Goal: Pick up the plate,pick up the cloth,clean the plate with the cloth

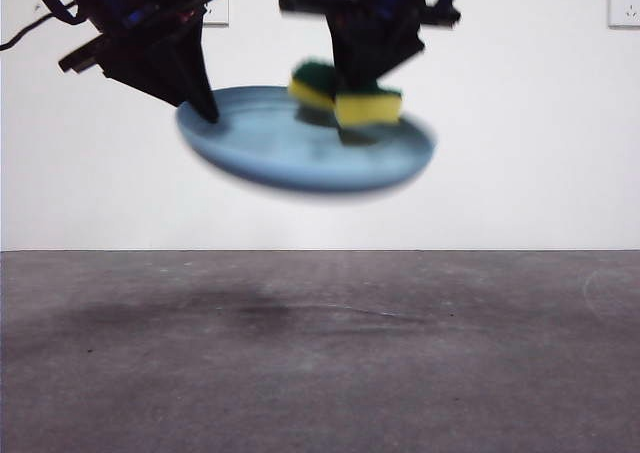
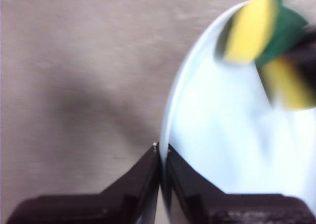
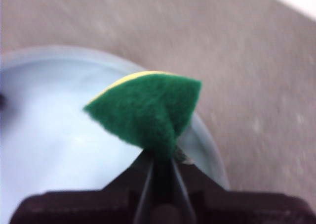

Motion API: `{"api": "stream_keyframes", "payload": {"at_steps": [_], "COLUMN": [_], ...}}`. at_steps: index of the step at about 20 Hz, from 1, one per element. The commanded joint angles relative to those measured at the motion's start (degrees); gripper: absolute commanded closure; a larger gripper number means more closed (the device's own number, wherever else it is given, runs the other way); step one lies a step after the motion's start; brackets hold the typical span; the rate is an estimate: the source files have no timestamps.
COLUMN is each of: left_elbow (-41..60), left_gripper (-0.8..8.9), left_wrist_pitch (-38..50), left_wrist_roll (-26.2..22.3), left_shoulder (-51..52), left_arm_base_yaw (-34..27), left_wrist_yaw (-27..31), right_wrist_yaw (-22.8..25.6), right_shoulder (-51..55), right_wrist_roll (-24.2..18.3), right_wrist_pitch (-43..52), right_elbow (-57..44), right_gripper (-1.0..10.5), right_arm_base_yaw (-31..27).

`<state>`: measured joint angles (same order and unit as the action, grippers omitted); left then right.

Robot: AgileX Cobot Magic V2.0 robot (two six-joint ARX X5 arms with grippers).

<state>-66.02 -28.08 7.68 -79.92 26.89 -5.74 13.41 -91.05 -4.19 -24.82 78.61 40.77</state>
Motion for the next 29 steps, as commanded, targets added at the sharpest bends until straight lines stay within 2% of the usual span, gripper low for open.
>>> {"api": "stream_keyframes", "payload": {"at_steps": [1, 11, 15, 21, 22, 23, 24, 25, 26, 29], "left_elbow": [-0.1, -0.1, -0.1, -0.1, -0.1, -0.1, -0.1, -0.1, -0.1, -0.1], "left_gripper": [8.22, 8.22, 8.22, 8.12, 7.92, 7.31, 6.21, 4.55, 3.70, 3.73], "left_wrist_pitch": [-0.2, 5.1, 8.4, 9.4, 9.4, 9.5, 9.4, 9.2, 9.1, 8.3], "left_wrist_roll": [-5.0, -6.7, -7.0, -6.9, -6.9, -6.9, -6.9, -6.9, -6.9, -6.8], "left_shoulder": [-1.4, -14.8, -20.1, -22.3, -22.3, -22.3, -22.3, -22.3, -22.3, -22.3], "left_arm_base_yaw": [-0.3, -6.6, -8.9, -11.3, -11.6, -11.7, -11.8, -11.9, -11.9, -11.9], "left_wrist_yaw": [4.4, 4.8, 6.8, 7.2, 7.1, 7.0, 7.0, 6.8, 6.7, 6.6], "right_wrist_yaw": [0.0, 0.2, 0.2, 0.3, 0.4, 0.4, 0.4, 0.3, 0.3, 0.4], "right_shoulder": [2.8, 12.7, 15.8, 17.5, 17.5, 17.4, 17.4, 17.2, 17.1, 16.4], "right_wrist_roll": [1.3, 1.4, 1.9, 3.0, 3.2, 3.3, 3.3, 3.3, 3.3, 3.3], "right_wrist_pitch": [1.0, -8.2, -12.8, -16.2, -16.3, -16.3, -16.3, -16.2, -16.1, -15.9], "right_elbow": [-0.5, -0.5, -0.5, -0.5, -0.5, -0.5, -0.5, -0.5, -0.5, -0.5], "right_gripper": [9.6, 9.6, 9.6, 9.6, 9.6, 9.6, 9.6, 9.6, 9.6, 9.6], "right_arm_base_yaw": [-0.2, -0.2, -0.2, -0.3, -0.3, -0.3, -0.3, -0.3, -0.3, -0.3]}}
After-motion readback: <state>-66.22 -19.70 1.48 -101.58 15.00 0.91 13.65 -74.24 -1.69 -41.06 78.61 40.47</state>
